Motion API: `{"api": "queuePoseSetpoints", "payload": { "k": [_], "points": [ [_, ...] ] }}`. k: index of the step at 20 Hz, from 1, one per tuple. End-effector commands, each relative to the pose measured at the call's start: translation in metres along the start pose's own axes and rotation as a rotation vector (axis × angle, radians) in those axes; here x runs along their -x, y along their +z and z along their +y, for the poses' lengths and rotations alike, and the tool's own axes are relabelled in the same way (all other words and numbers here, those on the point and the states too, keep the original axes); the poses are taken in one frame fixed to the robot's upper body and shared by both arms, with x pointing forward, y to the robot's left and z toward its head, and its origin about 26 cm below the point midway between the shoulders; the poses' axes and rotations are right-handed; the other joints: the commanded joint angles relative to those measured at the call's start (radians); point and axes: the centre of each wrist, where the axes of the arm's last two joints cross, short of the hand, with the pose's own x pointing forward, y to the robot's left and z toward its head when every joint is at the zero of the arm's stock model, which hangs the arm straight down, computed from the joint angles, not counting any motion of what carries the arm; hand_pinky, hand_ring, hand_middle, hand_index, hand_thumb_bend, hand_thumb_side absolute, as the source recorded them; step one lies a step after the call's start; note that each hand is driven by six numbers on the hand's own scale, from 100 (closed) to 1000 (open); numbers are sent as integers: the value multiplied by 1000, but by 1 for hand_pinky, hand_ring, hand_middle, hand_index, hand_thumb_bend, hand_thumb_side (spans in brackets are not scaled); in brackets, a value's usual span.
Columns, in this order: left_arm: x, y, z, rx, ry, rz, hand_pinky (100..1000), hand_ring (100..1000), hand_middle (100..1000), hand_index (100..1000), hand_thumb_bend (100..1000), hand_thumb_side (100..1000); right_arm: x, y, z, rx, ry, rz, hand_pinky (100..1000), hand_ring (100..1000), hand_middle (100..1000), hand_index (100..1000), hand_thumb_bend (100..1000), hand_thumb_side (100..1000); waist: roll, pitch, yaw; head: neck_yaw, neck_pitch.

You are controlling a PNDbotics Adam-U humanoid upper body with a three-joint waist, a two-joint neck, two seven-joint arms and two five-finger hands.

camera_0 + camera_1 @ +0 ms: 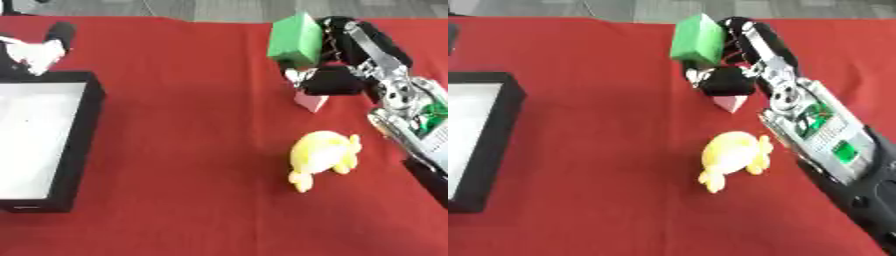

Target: Pick up the objects with one hand, pass them to the other hand, and then place them into the box on the other side of the table.

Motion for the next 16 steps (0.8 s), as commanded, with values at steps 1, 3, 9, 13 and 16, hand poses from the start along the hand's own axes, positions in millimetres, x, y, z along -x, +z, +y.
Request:
{"api": "queuePoseSetpoints", "payload": {
  "k": [1,3,9,13,16],
  "points": [
    [-8,-3,2,26,-52,7,806,866,744,839,100,245,-11,2,-2,8,33,-33,763,671,561,529,100,100,13,-42,4,-6,4],
    [-13,-8,-1,45,-66,12,807,867,745,837,100,246,-13,2,1,1,51,-37,764,671,561,529,100,100,13,-43,7,-10,6],
    [-29,-23,-10,67,-100,24,811,870,752,837,100,276,-18,2,5,-26,93,-50,767,672,561,530,100,100,12,-47,14,-15,7],
    [-39,-31,-14,68,-91,-5,817,872,748,831,100,312,-22,2,8,-38,109,-53,767,672,560,530,100,100,12,-46,19,-18,5],
    [-45,-35,-15,63,-75,-28,818,873,745,834,100,314,-24,2,10,-38,114,-51,767,671,560,529,100,100,11,-46,24,-20,1]
  ]
}}
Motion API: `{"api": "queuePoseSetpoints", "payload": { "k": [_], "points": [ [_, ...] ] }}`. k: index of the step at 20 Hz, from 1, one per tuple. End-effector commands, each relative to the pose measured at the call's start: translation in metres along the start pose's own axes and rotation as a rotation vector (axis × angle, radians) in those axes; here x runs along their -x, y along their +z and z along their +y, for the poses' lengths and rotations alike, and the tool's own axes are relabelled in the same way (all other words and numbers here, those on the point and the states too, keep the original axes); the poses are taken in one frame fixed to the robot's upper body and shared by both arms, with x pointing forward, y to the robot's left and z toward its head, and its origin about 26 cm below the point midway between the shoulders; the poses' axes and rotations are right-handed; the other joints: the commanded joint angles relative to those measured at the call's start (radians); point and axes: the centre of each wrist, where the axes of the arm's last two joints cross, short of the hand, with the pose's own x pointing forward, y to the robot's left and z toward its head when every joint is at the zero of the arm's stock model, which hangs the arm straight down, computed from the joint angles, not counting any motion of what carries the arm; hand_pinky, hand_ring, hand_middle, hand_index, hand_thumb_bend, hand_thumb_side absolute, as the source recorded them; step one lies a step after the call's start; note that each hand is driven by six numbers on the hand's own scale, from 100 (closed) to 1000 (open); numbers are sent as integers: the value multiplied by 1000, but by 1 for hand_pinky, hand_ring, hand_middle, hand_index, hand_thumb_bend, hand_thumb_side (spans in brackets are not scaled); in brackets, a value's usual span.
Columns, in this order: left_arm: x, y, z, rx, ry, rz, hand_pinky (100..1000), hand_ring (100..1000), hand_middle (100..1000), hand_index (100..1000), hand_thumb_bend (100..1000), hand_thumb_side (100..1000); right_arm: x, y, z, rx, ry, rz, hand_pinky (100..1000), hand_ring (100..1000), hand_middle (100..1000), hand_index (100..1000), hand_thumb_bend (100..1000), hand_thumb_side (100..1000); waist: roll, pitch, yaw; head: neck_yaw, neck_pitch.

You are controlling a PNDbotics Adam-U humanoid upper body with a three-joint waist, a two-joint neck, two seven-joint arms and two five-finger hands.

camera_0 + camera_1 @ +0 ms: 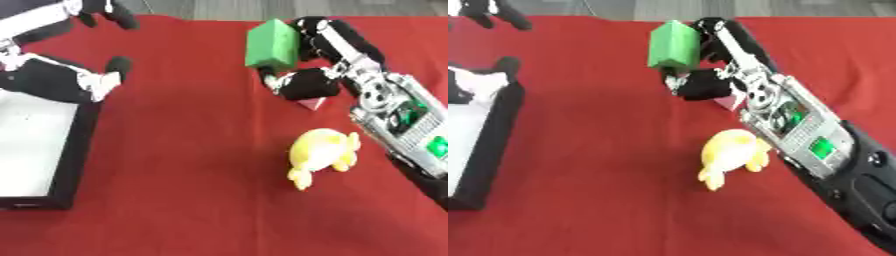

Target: Pick up the objects with one hand, pass them to the other hand, and then place them into the box on the other side of the table.

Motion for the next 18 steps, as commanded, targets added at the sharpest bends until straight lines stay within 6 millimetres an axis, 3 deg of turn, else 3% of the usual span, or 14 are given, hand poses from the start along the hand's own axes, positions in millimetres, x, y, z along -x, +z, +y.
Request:
{"api": "queuePoseSetpoints", "payload": {
  "k": [1,4,12,18],
  "points": [
    [-7,-1,7,-23,-6,-18,819,874,747,836,100,318,-10,2,-3,15,12,-31,766,671,559,529,100,100,11,-41,4,-4,-8],
    [-14,-5,7,-28,-8,-39,826,879,756,849,100,277,-12,2,-1,12,13,-28,766,671,559,528,100,100,10,-41,9,-4,-9],
    [-28,-15,4,-51,-29,-24,838,883,749,848,100,293,-16,2,5,10,22,-27,767,668,558,528,100,100,7,-40,13,-3,-14],
    [-39,-20,7,-98,-40,-19,837,884,752,852,100,244,-21,2,8,20,41,-34,769,670,558,529,100,100,8,-37,18,-7,-16]
  ]
}}
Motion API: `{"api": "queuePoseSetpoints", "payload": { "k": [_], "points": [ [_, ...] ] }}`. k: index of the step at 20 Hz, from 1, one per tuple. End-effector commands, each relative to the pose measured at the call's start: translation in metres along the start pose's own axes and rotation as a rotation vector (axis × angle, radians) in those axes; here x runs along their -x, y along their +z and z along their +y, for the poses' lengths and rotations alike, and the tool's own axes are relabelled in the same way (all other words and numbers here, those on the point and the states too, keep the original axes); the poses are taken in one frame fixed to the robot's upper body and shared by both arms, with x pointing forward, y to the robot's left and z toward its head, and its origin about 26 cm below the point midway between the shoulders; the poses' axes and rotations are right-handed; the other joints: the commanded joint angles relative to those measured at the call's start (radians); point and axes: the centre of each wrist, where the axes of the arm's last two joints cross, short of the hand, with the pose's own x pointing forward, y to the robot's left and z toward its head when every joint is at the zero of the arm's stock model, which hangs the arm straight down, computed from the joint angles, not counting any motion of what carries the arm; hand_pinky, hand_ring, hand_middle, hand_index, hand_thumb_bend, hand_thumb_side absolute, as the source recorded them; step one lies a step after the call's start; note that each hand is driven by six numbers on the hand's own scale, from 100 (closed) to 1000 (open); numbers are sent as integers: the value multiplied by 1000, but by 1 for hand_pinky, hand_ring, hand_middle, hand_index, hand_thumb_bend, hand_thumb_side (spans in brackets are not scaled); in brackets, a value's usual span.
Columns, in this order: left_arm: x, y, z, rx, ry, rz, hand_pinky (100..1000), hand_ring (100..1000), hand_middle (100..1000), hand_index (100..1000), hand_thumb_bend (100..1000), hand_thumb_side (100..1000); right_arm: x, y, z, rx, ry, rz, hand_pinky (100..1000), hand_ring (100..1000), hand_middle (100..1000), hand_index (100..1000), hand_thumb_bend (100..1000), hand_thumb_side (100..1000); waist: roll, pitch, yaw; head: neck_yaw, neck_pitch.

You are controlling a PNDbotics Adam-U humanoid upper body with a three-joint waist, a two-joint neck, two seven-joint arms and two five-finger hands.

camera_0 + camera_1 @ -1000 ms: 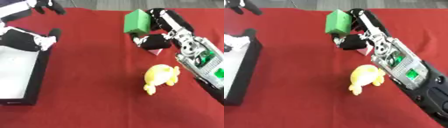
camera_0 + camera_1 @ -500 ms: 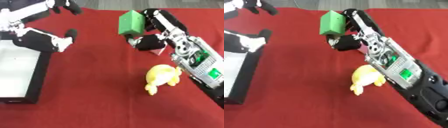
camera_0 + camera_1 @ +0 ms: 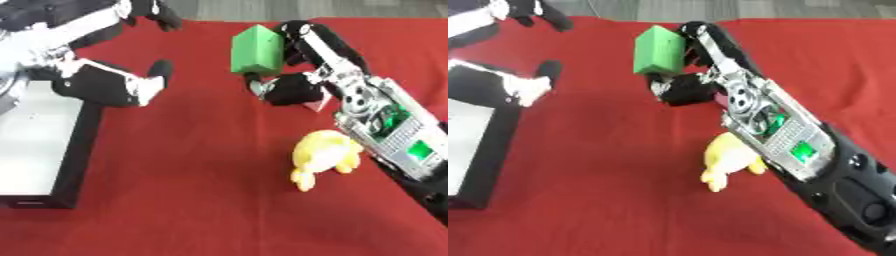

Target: Pick up the objects with one hand, pass them to the other hand, and then place them into the box on the other side of the table.

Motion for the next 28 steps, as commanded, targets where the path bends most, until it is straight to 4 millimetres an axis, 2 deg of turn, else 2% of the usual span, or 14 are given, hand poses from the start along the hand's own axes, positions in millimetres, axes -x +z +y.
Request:
{"api": "queuePoseSetpoints", "payload": {
  "k": [1,11,13,16,17,18,21,25,28],
  "points": [
    [-6,0,7,-47,-24,11,837,884,752,852,100,244,-9,3,-4,24,16,-33,769,670,558,529,100,100,8,-37,3,-2,-12],
    [-24,-9,6,-83,-57,7,857,899,767,856,100,244,-14,0,5,32,54,-67,773,671,566,530,100,100,10,-22,4,12,-17],
    [-26,-10,5,-63,-48,-11,863,904,770,857,100,295,-15,0,6,34,62,-73,773,672,569,530,100,100,11,-20,1,15,-17],
    [-28,-11,6,-47,-55,-39,862,905,770,856,100,467,-17,0,6,31,64,-83,772,673,573,530,100,100,11,-18,-1,16,-20],
    [-29,-11,6,-44,-62,-46,862,905,770,856,100,467,-17,0,6,31,64,-84,772,673,573,530,100,100,11,-17,-1,16,-20],
    [-29,-12,7,-41,-71,-49,860,903,771,857,100,515,-18,0,6,32,63,-84,771,673,574,530,100,100,11,-17,-1,16,-21],
    [-30,-12,8,-45,-111,-38,864,905,764,848,100,568,-19,-1,6,42,61,-89,772,674,574,529,100,100,12,-14,2,14,-27],
    [-35,-13,9,-107,-148,-21,886,905,748,843,100,552,-19,-4,7,47,63,-94,772,674,574,529,100,100,8,-11,3,11,-35],
    [-39,-15,8,-123,-176,-36,914,904,737,843,133,570,-18,-5,9,50,67,-95,773,673,574,529,100,100,6,-8,0,14,-34]
  ]
}}
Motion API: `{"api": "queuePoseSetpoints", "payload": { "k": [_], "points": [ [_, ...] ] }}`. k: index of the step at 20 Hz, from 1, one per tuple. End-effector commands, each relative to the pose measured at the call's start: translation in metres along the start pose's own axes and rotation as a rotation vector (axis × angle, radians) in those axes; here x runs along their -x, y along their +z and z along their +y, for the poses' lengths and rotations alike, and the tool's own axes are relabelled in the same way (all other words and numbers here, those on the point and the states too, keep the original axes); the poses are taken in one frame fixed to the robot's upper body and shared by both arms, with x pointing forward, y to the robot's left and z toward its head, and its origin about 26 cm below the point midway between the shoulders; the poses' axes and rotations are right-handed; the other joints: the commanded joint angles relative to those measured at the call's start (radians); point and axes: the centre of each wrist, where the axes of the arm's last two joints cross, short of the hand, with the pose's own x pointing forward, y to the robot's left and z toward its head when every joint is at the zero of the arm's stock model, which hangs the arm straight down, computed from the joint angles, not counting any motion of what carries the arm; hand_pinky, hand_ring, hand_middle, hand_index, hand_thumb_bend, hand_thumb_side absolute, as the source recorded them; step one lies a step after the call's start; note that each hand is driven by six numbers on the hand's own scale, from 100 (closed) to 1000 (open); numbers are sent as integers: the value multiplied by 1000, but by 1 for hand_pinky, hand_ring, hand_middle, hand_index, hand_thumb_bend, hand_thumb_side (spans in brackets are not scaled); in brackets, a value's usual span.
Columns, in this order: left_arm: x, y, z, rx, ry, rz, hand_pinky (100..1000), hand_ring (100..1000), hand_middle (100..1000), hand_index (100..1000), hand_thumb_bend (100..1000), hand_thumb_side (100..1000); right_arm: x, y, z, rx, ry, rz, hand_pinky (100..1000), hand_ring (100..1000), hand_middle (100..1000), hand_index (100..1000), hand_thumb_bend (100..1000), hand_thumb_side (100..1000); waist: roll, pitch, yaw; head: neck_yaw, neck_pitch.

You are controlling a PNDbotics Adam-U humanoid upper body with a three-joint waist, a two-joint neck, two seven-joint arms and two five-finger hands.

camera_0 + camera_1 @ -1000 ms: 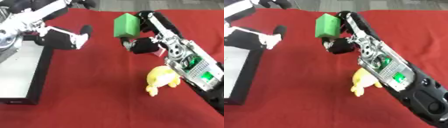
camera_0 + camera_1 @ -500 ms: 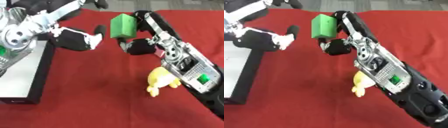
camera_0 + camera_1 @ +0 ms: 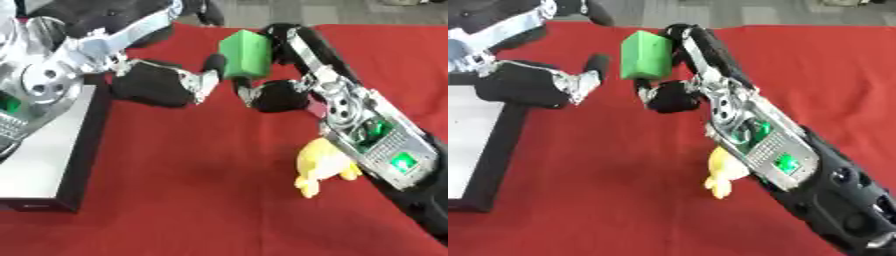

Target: Pick up the objects with one hand, pass them to the other hand, and then place them into the box on the other side of the table.

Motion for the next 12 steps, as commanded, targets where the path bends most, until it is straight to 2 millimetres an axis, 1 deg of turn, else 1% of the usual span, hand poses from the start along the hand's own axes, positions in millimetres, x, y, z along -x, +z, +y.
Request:
{"api": "queuePoseSetpoints", "payload": {
  "k": [1,3,7,12],
  "points": [
    [-4,0,8,-41,-44,-8,919,904,736,843,142,549,-4,-2,-3,23,11,-25,773,674,574,530,100,100,6,-8,-1,3,-13],
    [-5,0,7,-34,-53,-11,934,911,740,848,157,477,-3,-2,-2,26,17,-27,773,673,574,530,100,100,6,-7,-2,4,-12],
    [-6,-1,6,-15,-62,-4,975,937,754,866,243,181,-3,-3,-3,29,26,-35,773,673,574,530,100,100,8,-5,-2,5,-11],
    [-6,-1,4,39,-39,-11,1000,955,758,881,216,196,-4,-2,-4,30,33,-44,773,671,574,530,100,100,9,-4,-2,6,-12]
  ]
}}
